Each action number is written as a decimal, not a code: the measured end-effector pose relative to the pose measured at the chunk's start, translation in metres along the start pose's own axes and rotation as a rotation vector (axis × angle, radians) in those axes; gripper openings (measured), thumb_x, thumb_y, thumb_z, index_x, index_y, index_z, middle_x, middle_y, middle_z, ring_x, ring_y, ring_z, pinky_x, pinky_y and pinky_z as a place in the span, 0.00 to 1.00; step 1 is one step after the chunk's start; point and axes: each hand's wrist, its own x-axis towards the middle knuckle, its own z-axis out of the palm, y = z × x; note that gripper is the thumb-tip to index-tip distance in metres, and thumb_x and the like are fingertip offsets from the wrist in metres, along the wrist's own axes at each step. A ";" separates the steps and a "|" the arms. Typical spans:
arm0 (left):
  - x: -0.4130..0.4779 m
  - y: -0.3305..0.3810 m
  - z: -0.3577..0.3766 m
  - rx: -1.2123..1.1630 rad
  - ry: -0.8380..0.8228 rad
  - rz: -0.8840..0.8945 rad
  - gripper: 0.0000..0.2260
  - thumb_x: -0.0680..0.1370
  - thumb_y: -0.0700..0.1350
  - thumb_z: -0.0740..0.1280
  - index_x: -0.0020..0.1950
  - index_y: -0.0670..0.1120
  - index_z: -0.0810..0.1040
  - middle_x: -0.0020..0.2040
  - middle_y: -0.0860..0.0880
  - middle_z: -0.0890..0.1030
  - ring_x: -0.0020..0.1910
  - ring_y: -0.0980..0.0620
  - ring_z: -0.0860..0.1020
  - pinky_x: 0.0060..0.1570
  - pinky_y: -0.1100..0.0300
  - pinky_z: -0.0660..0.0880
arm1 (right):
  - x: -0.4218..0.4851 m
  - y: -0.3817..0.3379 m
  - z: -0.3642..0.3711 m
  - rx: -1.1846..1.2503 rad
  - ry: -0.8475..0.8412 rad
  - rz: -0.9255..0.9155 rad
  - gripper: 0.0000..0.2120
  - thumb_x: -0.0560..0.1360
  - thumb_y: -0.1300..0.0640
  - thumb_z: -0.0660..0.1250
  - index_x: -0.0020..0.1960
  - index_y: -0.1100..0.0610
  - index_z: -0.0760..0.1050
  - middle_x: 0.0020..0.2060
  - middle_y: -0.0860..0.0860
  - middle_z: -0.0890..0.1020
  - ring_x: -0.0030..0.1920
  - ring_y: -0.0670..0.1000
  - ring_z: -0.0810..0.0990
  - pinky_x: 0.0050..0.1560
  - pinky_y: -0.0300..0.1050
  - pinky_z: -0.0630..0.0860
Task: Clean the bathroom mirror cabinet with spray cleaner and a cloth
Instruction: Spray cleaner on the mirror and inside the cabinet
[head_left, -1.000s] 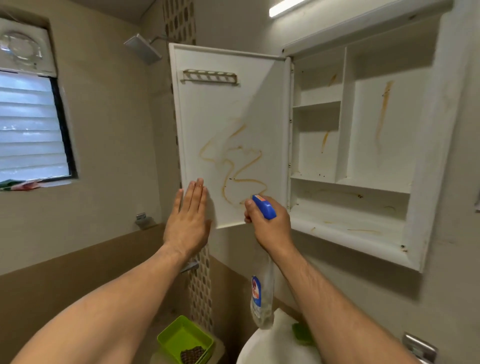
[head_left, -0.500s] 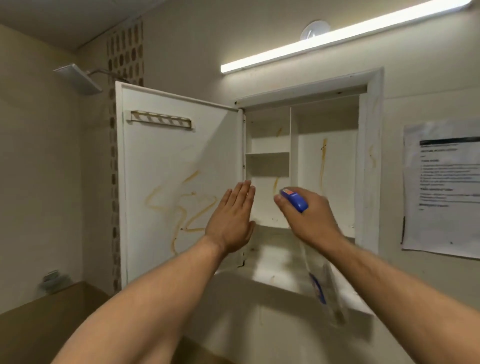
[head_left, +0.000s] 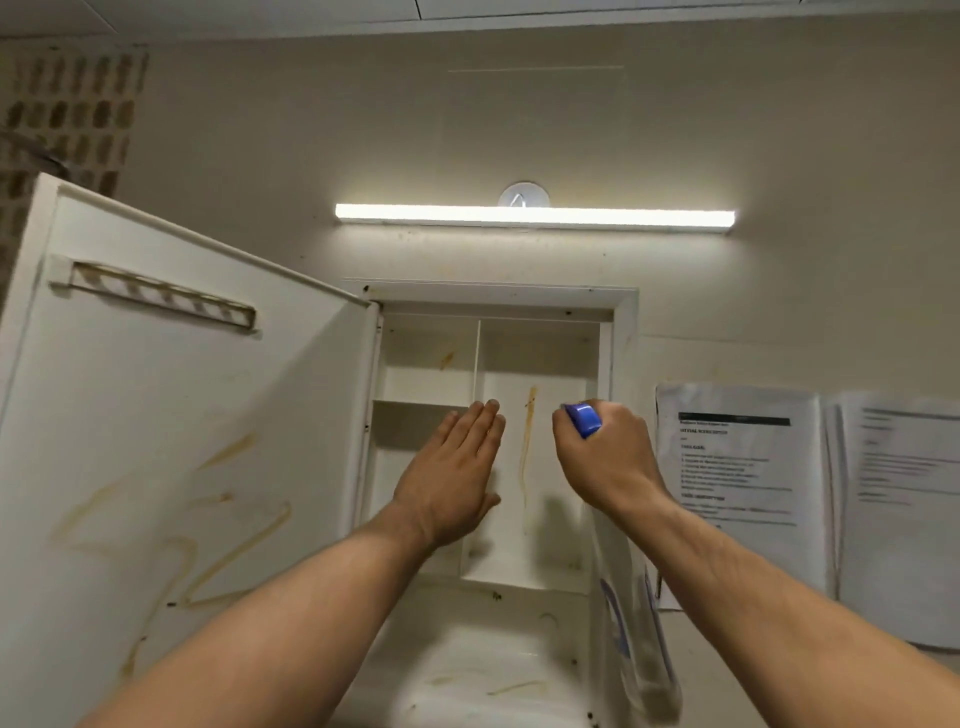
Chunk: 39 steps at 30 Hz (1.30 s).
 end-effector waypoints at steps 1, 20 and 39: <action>0.001 0.001 0.001 0.002 -0.003 -0.007 0.42 0.83 0.62 0.58 0.82 0.44 0.35 0.81 0.45 0.32 0.79 0.49 0.31 0.73 0.51 0.27 | -0.001 0.000 -0.002 0.008 0.004 0.001 0.14 0.82 0.51 0.66 0.39 0.55 0.75 0.29 0.51 0.76 0.28 0.47 0.74 0.30 0.45 0.77; -0.010 0.015 0.014 -0.105 0.019 -0.066 0.44 0.82 0.59 0.62 0.83 0.42 0.36 0.82 0.44 0.32 0.78 0.49 0.30 0.74 0.52 0.28 | -0.042 0.010 -0.014 -0.030 -0.086 0.094 0.09 0.81 0.51 0.68 0.43 0.50 0.76 0.35 0.54 0.80 0.30 0.46 0.75 0.28 0.33 0.71; 0.008 0.047 -0.009 -0.159 0.101 0.059 0.37 0.83 0.58 0.56 0.84 0.42 0.42 0.85 0.43 0.42 0.84 0.45 0.43 0.81 0.42 0.40 | -0.040 0.009 -0.090 0.047 0.125 0.075 0.10 0.82 0.56 0.66 0.47 0.62 0.79 0.39 0.61 0.82 0.41 0.62 0.83 0.40 0.45 0.80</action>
